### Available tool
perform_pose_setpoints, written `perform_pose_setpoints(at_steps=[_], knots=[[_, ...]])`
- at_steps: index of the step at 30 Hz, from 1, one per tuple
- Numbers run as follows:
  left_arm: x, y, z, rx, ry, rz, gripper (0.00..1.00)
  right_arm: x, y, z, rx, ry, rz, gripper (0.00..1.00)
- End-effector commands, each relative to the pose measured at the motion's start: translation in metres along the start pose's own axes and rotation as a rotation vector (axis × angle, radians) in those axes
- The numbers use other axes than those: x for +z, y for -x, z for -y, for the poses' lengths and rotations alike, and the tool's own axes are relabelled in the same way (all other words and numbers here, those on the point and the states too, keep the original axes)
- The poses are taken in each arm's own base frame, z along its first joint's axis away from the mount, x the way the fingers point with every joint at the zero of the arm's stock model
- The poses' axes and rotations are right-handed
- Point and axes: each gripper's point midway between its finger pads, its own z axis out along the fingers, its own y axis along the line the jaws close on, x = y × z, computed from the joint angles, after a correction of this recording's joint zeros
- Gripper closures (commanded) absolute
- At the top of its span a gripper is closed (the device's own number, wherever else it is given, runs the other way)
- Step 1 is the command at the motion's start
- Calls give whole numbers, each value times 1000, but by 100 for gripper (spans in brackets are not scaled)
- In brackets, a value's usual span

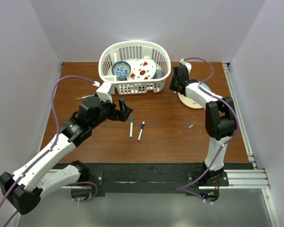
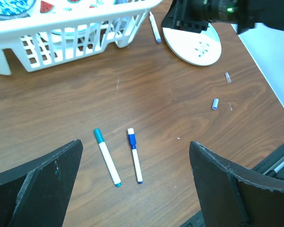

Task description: Insert the pens into the pen caps

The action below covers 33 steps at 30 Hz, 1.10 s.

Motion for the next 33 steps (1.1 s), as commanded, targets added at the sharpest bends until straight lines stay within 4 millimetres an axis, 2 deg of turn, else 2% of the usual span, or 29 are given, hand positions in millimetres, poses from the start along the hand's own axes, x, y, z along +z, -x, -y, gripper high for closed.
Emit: perform_pose_setpoints(at_steps=[1,4,14,17,21,29,33], knots=[[-7,13,-11,45,44,65,0,16,32,9,-50,-107,82,66],[-12,15,-12,46,48,87,0,28,34,13,-69,-135,97,68],[-19,21,-8,44,23,126,0,64,43,7,-82,-113,109,73],[-20,23,-8,43,23,135,0,74,43,12,-66,-113,97,73],[-21,25,-8,42,25,144,0,86,40,20,-55,-106,86,73],[-20,25,-6,40,6,145,0,103,37,10,-49,-38,44,71],[-21,26,-6,39,1,150,0,109,24,11,-43,-50,-5,71]])
